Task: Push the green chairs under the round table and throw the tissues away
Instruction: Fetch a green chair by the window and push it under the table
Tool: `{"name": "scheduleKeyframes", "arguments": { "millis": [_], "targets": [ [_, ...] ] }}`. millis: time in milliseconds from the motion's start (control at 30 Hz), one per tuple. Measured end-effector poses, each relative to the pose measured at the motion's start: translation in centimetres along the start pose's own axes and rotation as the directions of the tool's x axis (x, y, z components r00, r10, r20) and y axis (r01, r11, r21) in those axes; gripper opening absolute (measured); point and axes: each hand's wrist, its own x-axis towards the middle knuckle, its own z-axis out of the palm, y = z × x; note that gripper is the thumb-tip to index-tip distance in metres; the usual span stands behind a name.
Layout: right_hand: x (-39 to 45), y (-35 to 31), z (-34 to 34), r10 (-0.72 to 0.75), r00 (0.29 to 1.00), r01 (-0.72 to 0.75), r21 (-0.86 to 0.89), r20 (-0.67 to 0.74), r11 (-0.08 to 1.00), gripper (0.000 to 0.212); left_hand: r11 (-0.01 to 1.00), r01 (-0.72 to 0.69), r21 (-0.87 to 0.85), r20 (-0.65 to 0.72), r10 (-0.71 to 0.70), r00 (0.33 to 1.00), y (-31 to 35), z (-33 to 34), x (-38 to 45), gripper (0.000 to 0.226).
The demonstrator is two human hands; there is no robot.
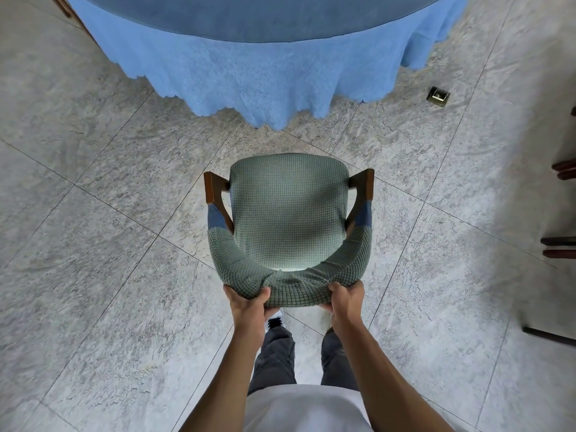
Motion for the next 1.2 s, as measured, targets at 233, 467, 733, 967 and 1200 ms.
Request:
{"name": "scheduleKeyframes", "arguments": {
  "millis": [233,467,733,967,1200],
  "targets": [
    [1.2,-1.7,-3.2,0.01,1.0,-0.01,-0.008,-0.021,1.0,0.036,1.0,0.003,0.003,-0.004,-0.003,1.0,-2.0,3.2,-1.3,0.098],
    [3.7,-3.0,-7.0,0.017,0.999,-0.017,0.014,-0.027,1.0,0.035,1.0,-0.005,0.019,0.021,0.004,1.0,-3.8,7.2,-3.5,0.096],
    [5.9,-5.3,-11.1,-0.01,1.0,0.01,0.044,-0.006,0.999,0.038,0.999,0.002,0.036,0.009,-0.002,1.0,-5.8,12.0,-5.5,0.103],
    [8.1,-6.8,-13.8,-0.039,0.999,0.04,0.038,-0.015,0.998,0.037,1.0,-0.004,0.019,0.004,0.004,1.0,-7.7,15.2,-6.2,0.095],
    [9.4,-7.6,-15.3,-0.062,0.998,0.062,0.038,-0.004,0.997,0.038,1.0,0.002,0.013,-0.004,-0.002,1.0,-8.4,17.0,-6.7,0.095]
  ]
}}
